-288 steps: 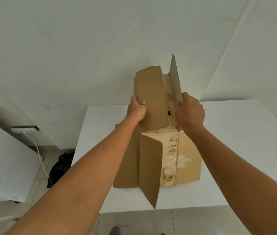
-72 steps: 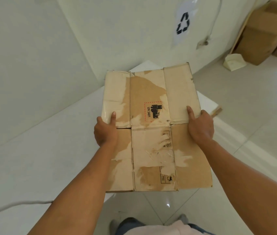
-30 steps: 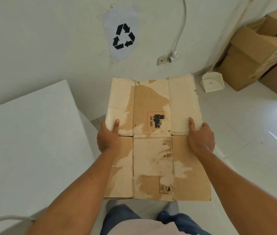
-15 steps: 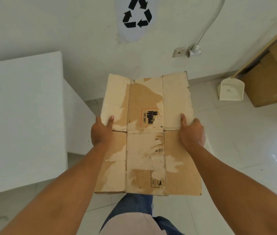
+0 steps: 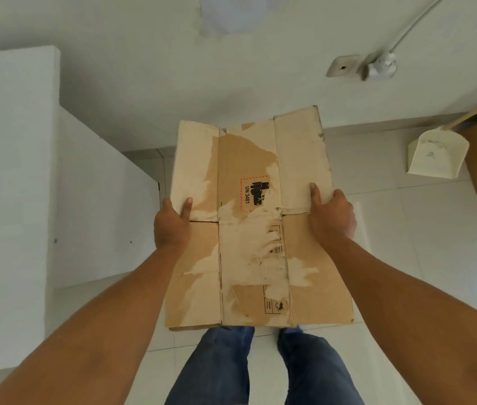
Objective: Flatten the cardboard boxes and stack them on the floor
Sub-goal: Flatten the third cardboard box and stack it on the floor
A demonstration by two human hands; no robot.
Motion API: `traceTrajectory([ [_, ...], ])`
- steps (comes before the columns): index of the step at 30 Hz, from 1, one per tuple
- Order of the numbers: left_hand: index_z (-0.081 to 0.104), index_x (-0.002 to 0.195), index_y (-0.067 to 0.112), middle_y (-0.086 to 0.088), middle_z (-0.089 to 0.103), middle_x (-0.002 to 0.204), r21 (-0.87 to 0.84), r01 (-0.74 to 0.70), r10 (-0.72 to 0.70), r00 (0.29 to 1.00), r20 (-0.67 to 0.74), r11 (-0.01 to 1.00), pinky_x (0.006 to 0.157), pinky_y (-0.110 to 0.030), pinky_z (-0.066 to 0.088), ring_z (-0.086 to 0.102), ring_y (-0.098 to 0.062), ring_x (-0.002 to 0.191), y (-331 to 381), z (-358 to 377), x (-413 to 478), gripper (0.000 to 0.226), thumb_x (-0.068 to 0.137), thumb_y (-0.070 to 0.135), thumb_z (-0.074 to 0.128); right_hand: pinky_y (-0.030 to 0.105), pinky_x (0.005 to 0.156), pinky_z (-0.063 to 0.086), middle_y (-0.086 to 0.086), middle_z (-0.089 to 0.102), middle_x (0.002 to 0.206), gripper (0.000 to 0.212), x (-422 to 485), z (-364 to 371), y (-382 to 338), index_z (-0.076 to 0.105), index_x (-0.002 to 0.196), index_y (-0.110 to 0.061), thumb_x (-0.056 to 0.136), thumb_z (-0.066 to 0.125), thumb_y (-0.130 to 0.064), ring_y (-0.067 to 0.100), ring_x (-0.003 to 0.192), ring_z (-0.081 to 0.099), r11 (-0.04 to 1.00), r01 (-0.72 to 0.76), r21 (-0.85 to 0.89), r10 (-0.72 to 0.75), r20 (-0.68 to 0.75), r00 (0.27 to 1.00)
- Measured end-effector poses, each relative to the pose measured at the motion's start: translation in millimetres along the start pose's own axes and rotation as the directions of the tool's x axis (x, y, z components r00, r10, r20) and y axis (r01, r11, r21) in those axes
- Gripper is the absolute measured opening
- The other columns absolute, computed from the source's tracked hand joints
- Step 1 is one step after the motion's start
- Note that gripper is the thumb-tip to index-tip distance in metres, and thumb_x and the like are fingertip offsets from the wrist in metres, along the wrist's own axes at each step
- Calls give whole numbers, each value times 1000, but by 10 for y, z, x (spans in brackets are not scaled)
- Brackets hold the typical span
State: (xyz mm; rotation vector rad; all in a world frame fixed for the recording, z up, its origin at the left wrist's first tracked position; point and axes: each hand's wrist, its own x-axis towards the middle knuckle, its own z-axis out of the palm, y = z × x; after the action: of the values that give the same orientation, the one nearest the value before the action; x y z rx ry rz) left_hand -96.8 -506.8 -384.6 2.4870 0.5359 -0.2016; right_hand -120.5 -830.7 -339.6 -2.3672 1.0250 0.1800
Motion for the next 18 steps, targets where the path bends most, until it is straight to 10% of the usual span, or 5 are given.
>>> traceTrajectory([
  [18,53,112,1,-17,68,101,-129,-29,15,994,-109,991,63,-30,44,66,-32,87,-1062,2782,920,55,99,54,52,46,82,54,7,65,99,69,1900,2321,1185,56,106,-12,94,39,-78,32,87,62,987,155,-36,-154,30,988],
])
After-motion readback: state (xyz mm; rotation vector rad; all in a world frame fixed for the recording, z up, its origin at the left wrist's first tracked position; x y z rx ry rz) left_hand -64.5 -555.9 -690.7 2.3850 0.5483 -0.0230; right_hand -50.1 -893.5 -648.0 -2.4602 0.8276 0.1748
